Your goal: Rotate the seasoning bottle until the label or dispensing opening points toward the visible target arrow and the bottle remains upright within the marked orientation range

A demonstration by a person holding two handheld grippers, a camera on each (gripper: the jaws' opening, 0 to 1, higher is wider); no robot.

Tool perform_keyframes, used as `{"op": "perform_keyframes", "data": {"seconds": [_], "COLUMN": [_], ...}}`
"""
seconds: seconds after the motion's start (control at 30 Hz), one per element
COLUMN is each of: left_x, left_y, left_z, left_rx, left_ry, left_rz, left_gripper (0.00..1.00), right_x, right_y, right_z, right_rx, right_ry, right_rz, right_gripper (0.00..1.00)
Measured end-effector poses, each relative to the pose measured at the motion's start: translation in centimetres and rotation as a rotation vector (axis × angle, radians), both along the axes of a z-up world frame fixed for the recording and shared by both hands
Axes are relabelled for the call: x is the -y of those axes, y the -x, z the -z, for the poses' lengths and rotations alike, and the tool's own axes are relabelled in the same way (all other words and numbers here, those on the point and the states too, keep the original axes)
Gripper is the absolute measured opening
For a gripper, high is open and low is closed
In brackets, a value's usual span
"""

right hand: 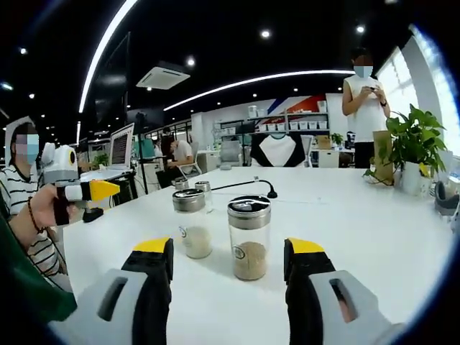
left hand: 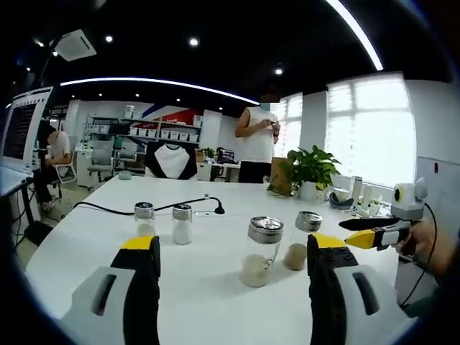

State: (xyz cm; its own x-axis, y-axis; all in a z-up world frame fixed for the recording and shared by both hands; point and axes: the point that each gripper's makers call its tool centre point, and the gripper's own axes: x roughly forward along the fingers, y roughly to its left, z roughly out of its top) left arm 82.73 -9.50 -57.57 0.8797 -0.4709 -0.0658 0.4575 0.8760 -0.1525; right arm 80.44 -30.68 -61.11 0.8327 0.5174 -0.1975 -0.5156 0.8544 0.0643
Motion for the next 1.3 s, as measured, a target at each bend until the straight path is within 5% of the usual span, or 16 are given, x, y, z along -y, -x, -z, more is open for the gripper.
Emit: {"op": "perform_keyframes", "data": {"seconds": [0.6, 1.3], "left_x": [1.0, 2.2], "left_y": [-5.7, -13.4], "left_z": [-0.6, 4.2], "left_rx": [0.006, -0.09], "left_ry": [0.014, -0.074], "left_rz": [0.014, -0.028], "left_gripper": [0.86, 0.84], "right_x": [1.4, 1.7], "right_y": [0.6, 1.1], "right_z": [-0.3, -1.7], "right_rx": [0.008, 0.035], "right_ry": [-0.012, -0.025], "right_rz": [0.038, 0.05], "right_gripper": [0.61, 0.6]}}
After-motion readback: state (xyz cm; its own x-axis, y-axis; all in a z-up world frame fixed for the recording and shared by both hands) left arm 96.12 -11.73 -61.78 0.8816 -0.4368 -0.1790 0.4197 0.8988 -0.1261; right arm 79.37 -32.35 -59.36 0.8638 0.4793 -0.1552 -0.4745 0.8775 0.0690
